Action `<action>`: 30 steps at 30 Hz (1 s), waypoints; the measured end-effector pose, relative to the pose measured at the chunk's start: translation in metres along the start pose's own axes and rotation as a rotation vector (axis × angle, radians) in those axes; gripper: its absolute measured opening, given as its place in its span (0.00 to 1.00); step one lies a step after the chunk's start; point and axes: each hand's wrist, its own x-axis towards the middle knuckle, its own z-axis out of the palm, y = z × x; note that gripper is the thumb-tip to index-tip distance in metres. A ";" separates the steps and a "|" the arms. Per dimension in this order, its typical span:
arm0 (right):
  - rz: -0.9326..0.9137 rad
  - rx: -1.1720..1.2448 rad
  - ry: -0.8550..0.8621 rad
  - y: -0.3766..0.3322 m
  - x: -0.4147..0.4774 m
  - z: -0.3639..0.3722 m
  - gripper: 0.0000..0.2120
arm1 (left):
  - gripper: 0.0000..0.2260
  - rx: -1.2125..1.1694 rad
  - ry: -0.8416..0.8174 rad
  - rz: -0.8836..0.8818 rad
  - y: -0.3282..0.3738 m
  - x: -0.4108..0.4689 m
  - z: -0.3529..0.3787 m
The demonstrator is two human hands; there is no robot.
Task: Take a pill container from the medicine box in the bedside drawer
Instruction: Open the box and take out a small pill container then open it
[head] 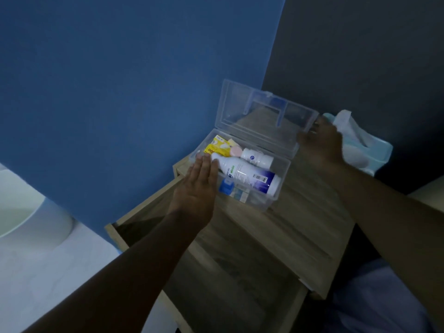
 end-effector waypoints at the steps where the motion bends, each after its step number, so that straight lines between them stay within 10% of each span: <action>1: 0.018 -0.009 -0.018 0.004 -0.005 0.011 0.22 | 0.36 0.035 0.015 0.021 -0.002 0.001 0.003; 10: 0.316 0.089 -0.146 0.027 -0.017 0.051 0.26 | 0.34 0.159 0.039 0.046 -0.004 0.006 0.008; 14: -0.037 0.023 0.048 0.006 -0.019 0.041 0.22 | 0.34 0.174 0.032 0.049 -0.004 0.006 0.005; 19: -0.537 -0.159 -0.348 -0.027 -0.004 0.065 0.18 | 0.33 0.191 0.010 0.047 -0.004 0.007 0.003; 30: -0.533 -0.427 -0.570 -0.052 0.022 0.094 0.20 | 0.33 0.158 0.011 0.069 -0.007 0.015 0.014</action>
